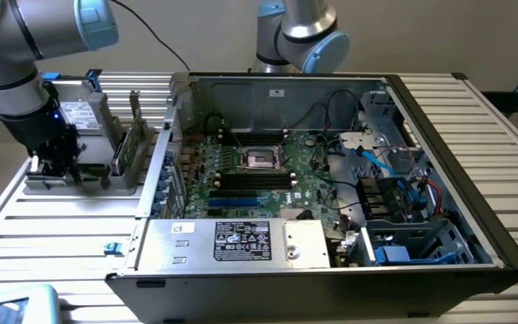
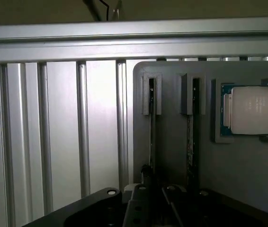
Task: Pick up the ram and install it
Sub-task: 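Pick up the ram and move it above insertion slot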
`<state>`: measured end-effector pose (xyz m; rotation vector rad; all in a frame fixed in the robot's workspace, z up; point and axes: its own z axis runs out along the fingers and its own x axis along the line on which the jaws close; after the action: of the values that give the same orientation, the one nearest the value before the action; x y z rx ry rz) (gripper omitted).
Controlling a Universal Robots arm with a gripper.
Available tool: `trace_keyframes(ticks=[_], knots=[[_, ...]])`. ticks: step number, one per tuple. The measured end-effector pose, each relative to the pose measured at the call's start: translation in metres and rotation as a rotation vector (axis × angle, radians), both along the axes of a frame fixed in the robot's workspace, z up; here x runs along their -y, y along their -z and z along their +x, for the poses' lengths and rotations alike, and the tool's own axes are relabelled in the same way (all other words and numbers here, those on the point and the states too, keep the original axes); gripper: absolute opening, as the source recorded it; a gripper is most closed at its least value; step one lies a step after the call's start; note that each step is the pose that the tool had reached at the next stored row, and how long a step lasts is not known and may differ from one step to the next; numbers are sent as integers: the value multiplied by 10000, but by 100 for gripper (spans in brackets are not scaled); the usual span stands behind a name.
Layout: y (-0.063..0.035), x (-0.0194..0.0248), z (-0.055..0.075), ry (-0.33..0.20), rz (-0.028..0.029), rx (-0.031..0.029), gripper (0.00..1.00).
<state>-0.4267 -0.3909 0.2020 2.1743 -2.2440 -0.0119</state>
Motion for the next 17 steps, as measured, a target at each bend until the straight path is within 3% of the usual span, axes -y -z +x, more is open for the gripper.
trace_keyframes(ticks=[3, 17], knots=[[-75, 1, 1, -1, -1, -1, 14], [-649, 1, 1, -319, -15, 31, 14]])
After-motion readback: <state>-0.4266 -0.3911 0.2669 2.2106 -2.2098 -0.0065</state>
